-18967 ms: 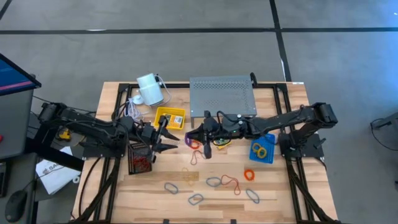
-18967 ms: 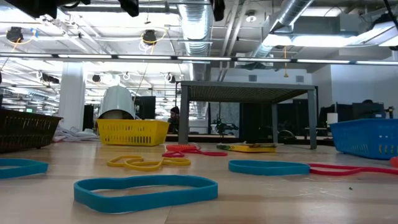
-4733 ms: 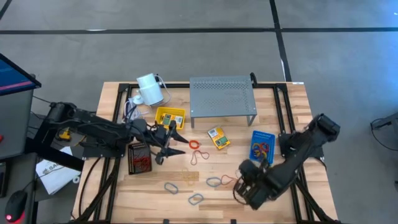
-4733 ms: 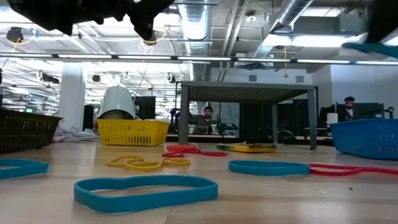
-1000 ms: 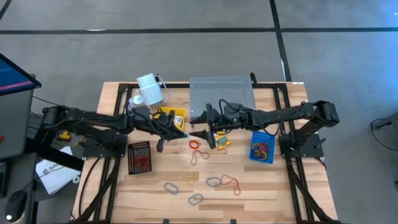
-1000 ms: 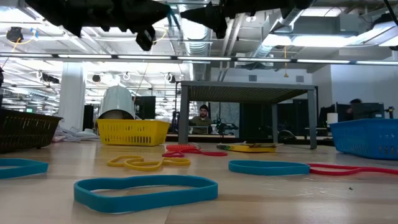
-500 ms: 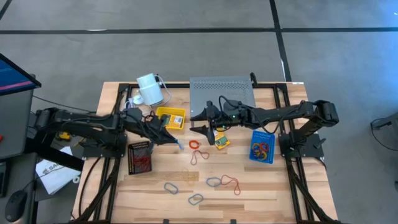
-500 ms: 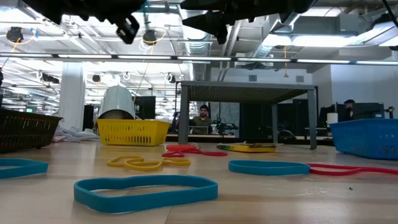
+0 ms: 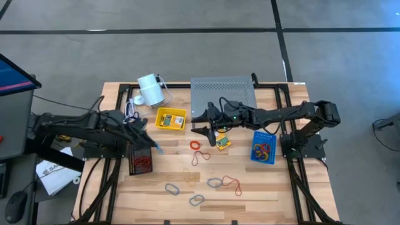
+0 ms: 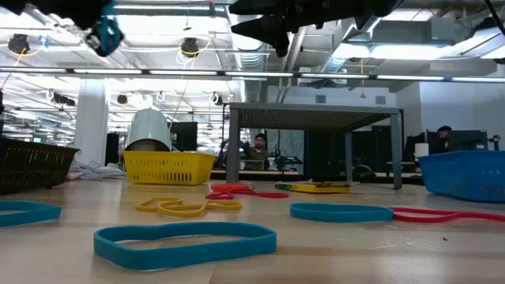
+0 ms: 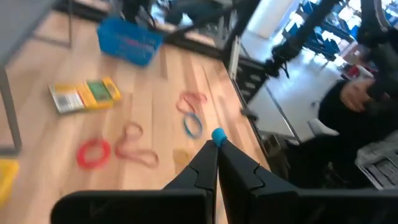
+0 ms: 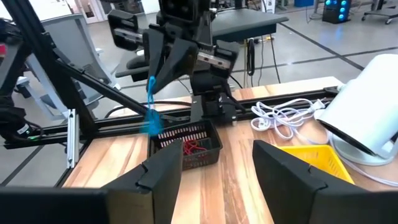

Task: Pick & Place Office Desk Supplies
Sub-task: Put the blue rubber band into the black bin

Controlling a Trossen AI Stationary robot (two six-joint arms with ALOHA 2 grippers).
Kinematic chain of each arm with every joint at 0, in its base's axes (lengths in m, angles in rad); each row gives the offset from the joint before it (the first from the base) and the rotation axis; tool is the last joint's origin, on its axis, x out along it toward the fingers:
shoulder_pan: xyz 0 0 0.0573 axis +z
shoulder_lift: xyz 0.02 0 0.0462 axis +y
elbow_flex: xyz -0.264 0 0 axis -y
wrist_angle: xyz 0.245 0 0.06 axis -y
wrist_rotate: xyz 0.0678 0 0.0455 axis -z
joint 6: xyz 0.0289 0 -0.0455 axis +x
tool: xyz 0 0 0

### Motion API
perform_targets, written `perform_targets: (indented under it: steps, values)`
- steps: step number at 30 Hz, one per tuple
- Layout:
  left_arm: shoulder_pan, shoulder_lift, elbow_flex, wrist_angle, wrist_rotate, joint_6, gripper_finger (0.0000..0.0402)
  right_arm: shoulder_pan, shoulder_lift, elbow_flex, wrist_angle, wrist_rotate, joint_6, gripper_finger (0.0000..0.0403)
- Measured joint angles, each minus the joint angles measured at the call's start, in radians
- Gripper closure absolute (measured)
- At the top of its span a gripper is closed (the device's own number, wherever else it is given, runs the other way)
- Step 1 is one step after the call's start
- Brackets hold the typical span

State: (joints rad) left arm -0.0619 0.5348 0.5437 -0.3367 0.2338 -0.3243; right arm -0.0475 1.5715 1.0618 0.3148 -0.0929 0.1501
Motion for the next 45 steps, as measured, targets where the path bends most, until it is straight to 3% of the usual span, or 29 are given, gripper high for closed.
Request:
perform_targets:
  steps: [6, 10, 19, 27, 45]
  values:
    - [-0.092, -0.043, 0.077, -0.318, -0.003, -0.019, 0.0401, -0.002, 0.0, -0.001, -0.001, 0.0, 0.0, 0.0212]
    - [-0.152, 0.007, 0.101, -0.415, -0.028, -0.025, 0.0401, -0.001, 0.0, -0.001, -0.006, 0.0, 0.0, 0.0212]
    - [-0.232, 0.217, 0.105, -0.524, -0.129, -0.043, 0.0401, -0.001, 0.0, -0.001, -0.02, 0.0, 0.0, 0.0212]
    - [-0.258, 0.377, 0.105, -0.592, -0.129, -0.085, 0.0401, -0.001, 0.001, -0.001, -0.057, 0.0, 0.0, 0.0212]
    - [-0.261, 0.462, 0.105, -0.591, -0.129, -0.107, 0.0401, -0.001, 0.001, -0.001, -0.075, 0.0, 0.0, 0.0212]
